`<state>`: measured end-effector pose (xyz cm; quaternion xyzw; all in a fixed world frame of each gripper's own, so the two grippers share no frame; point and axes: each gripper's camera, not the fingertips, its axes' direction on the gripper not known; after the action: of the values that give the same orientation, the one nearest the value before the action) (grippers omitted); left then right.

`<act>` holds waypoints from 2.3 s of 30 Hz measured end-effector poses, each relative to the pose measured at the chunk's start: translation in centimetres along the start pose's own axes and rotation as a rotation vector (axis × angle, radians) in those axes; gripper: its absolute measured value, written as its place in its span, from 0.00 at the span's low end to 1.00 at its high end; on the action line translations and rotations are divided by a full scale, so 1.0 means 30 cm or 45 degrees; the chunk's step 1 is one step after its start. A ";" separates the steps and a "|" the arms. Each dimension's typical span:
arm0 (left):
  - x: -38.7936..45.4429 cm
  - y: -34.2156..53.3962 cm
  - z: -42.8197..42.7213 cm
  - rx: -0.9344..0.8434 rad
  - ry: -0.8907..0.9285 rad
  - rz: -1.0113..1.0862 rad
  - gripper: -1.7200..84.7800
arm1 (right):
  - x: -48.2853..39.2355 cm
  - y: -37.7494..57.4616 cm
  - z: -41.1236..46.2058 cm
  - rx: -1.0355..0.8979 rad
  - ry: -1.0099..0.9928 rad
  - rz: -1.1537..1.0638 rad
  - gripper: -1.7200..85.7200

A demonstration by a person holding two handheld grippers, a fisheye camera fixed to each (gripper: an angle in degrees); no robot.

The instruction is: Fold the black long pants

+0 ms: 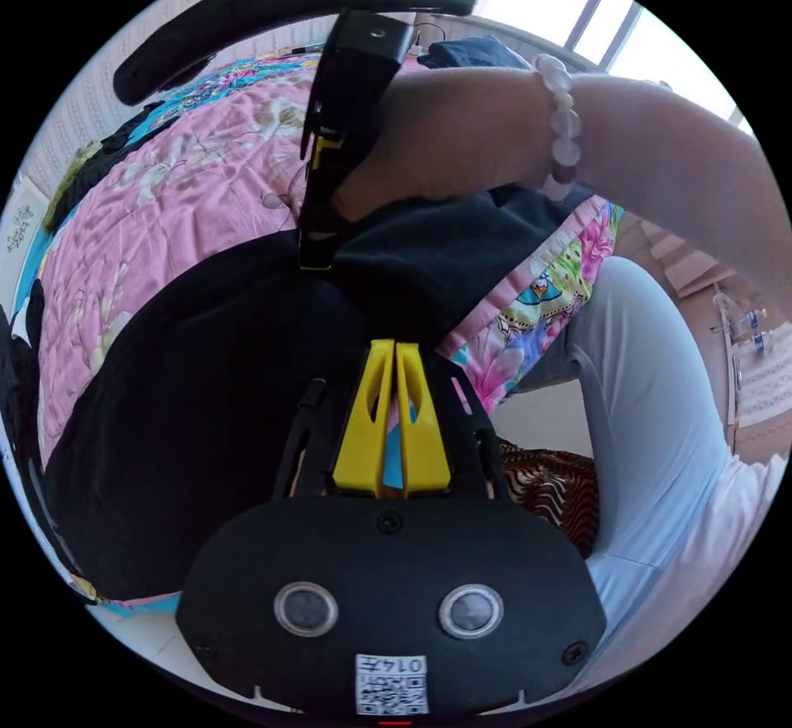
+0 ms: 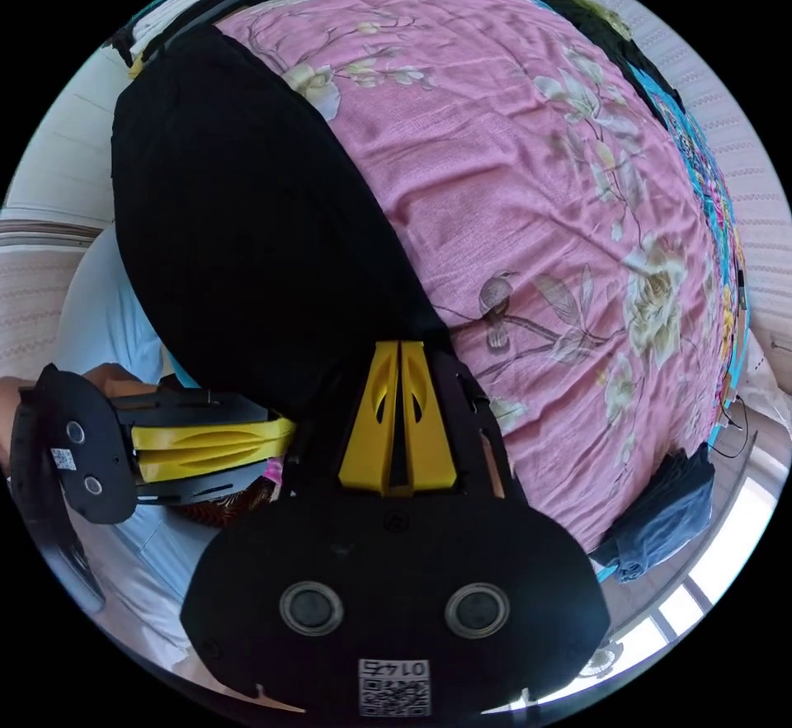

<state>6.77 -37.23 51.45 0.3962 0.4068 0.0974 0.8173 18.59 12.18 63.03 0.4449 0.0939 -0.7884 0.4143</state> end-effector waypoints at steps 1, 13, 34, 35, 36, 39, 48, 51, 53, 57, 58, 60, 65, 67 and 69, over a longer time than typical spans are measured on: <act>0.015 -0.014 0.007 -0.019 -0.016 0.017 0.01 | 0.011 0.033 -0.002 0.037 -0.017 0.024 0.02; 0.266 -0.289 -0.107 0.044 -0.066 0.271 0.01 | 0.286 1.178 -0.091 0.869 -0.109 0.998 0.07; 0.984 -1.171 0.366 0.059 0.009 0.751 0.15 | 0.505 1.900 0.339 0.818 -0.190 1.624 0.16; 0.991 -1.186 0.392 0.032 0.004 0.741 0.16 | 0.502 1.901 0.341 0.823 -0.184 1.621 0.15; 1.002 -1.209 0.450 -0.043 -0.017 0.715 0.16 | 0.496 1.902 0.341 0.829 -0.185 1.594 0.12; 0.994 -1.212 0.493 -0.079 0.012 0.694 0.14 | 0.470 1.893 0.353 0.840 -0.192 1.500 0.10; 0.962 -1.182 0.272 -0.118 0.121 0.734 0.05 | 0.340 1.914 0.308 1.108 -0.354 1.349 0.08; 0.937 -1.116 0.078 -0.042 0.073 0.779 0.04 | 0.255 1.897 0.235 1.215 -0.372 1.287 0.08; 0.899 -1.064 -0.051 0.011 0.044 0.786 0.04 | 0.198 1.864 0.185 1.249 -0.371 1.235 0.08; 0.750 -0.923 -0.349 0.108 0.026 0.731 0.04 | 0.046 1.732 0.062 1.303 -0.330 1.064 0.08; 0.697 -0.874 -0.435 0.138 0.020 0.700 0.04 | 0.006 1.687 0.033 1.326 -0.345 1.021 0.08; 0.611 -0.796 -0.560 0.181 0.006 0.650 0.04 | -0.052 1.612 -0.010 1.357 -0.379 0.956 0.08; 0.347 -0.559 -0.872 0.268 -0.049 0.524 0.04 | -0.220 1.342 -0.123 1.364 -0.409 0.739 0.08; 0.199 -0.436 -1.007 0.296 -0.078 0.452 0.04 | -0.309 1.175 -0.172 1.331 -0.394 0.630 0.08; 0.087 -0.348 -1.096 0.323 -0.097 0.394 0.04 | -0.373 1.044 -0.202 1.299 -0.389 0.556 0.08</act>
<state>-17.63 -24.24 30.65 0.5572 0.3188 0.1545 0.7510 48.35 1.66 75.10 0.4786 -0.4533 -0.6853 0.3094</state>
